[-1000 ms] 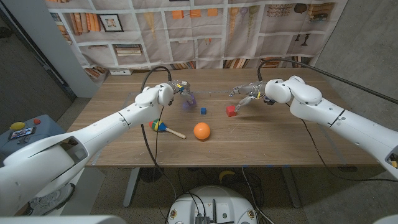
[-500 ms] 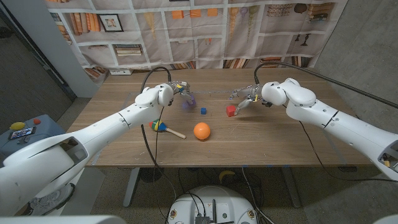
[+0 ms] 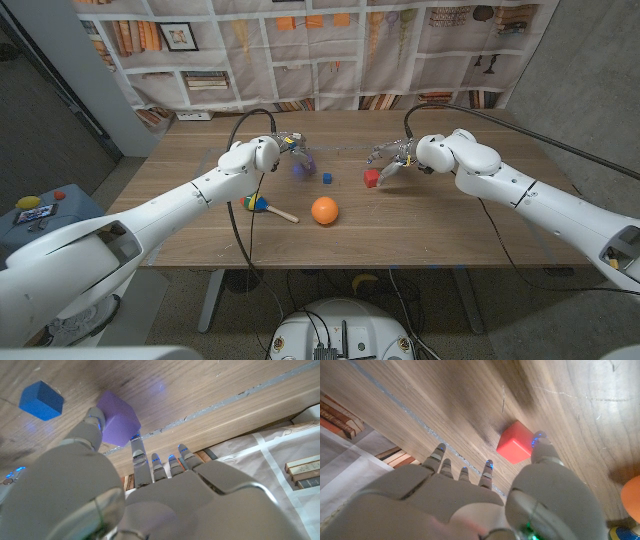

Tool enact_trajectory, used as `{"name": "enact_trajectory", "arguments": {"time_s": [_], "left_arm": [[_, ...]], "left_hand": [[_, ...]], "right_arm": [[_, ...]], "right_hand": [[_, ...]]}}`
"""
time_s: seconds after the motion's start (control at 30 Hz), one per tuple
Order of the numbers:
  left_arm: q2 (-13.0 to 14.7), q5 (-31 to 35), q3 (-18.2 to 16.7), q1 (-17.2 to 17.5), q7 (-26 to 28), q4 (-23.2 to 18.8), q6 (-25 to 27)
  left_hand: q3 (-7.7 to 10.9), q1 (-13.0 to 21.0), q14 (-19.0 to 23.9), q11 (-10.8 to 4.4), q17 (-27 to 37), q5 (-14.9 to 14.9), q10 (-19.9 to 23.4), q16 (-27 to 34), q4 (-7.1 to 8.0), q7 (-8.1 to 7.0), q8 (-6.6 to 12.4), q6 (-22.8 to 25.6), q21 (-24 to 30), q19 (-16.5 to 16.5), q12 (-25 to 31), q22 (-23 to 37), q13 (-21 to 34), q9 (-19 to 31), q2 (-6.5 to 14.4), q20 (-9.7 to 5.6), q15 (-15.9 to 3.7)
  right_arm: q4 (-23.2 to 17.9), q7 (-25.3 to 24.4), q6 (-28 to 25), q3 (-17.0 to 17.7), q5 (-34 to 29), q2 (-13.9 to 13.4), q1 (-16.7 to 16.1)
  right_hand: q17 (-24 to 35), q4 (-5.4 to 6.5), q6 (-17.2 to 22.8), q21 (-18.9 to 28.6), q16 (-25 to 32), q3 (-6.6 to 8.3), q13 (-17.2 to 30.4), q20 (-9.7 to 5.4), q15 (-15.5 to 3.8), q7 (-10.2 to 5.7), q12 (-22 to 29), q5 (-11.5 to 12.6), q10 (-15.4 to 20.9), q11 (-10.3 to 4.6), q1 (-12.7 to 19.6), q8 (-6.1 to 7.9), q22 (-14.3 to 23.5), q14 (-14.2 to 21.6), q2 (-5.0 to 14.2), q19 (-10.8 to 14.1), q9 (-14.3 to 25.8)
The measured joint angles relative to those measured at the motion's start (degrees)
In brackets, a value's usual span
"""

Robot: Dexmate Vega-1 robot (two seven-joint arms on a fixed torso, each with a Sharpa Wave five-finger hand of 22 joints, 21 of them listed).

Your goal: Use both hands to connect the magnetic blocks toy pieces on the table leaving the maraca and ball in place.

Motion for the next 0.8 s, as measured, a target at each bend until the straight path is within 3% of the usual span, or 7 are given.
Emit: {"name": "enact_trajectory", "arguments": {"time_s": [0.4, 0.8], "left_arm": [[-0.1, 0.1, 0.2, 0.2, -0.1, 0.0, 0.0], [-0.1, 0.3, 0.3, 0.2, -0.2, -0.1, 0.1]], "left_hand": [[-0.24, -0.3, 0.0, -0.32, 0.0, 0.0, 0.3, 0.0, 0.22, 0.31, -0.26, 0.3, 0.0, 0.0, 0.0, 0.0, 0.0, 0.0, 0.2, 0.00, 0.00], [-0.65, -0.5, 0.2, -0.31, 0.0, 0.3, 0.3, 0.0, 0.18, 0.31, -0.69, 0.3, 0.0, 0.0, 0.0, 0.0, 0.0, 0.2, 0.5, 0.00, 0.21]], "right_arm": [[-0.1, -1.9, -1.6, -0.4, -2.7, 0.6, -0.8], [-0.6, -5.2, -2.5, -0.3, -4.5, 1.2, -2.7]], "right_hand": [[0.0, 0.10, 4.5, 0.4, 0.4, 0.21, 0.3, -0.39, -1.05, -0.62, 0.9, -1.3, 1.4, -0.30, 1.8, 2.53, 0.0, 1.1, -0.30, 2.4, 0.5], [0.3, 0.10, 10.1, 0.5, 1.3, 1.01, 0.5, -1.22, -2.23, -1.32, 1.3, -1.7, 3.1, -0.82, 4.6, 6.09, 0.0, 3.3, -0.22, 4.9, 1.3]]}}
